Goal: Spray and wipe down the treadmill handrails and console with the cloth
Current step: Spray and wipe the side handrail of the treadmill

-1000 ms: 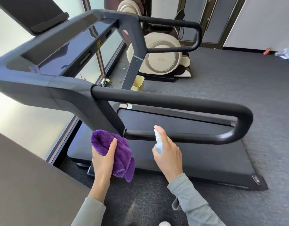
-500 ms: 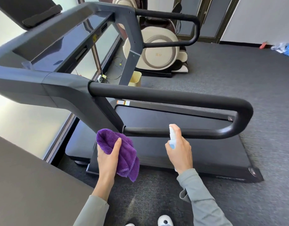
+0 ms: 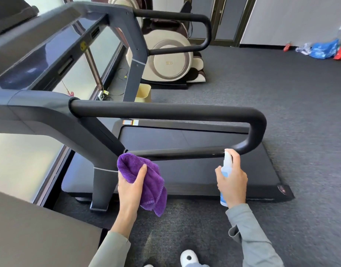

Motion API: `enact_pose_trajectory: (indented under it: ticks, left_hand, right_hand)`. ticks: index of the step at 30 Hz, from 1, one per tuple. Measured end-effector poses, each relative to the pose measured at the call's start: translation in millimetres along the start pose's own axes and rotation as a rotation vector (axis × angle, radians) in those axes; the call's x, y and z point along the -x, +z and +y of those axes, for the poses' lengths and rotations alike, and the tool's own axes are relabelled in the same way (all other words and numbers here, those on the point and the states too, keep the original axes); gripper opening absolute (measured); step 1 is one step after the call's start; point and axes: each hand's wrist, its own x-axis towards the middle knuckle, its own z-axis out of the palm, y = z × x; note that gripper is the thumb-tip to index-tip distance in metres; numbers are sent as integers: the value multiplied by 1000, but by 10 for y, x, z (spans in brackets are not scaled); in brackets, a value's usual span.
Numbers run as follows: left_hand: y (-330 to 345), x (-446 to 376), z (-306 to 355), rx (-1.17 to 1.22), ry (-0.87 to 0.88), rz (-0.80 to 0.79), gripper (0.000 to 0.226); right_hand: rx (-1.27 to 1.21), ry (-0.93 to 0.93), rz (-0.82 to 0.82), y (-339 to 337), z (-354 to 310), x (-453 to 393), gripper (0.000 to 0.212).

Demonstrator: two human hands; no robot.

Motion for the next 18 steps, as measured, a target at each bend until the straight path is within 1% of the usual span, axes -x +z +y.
enact_pose_trajectory:
  ticks: [3, 12, 15, 18]
  left_hand:
    - [66, 48, -9, -18, -2, -7, 41]
    - [180, 121, 42, -33, 11, 8, 36]
    - [169, 174, 103, -7, 45, 23, 22]
    - [124, 230, 315, -7, 140, 87, 10]
  right_hand:
    - [-18, -3, 42, -31, 16, -15, 58]
    - [45, -127, -94, -96, -34, -79, 62]
    - [18, -185, -132, -93, -114, -82, 63]
    - [-34, -243, -161, -62, -235, -96, 68]
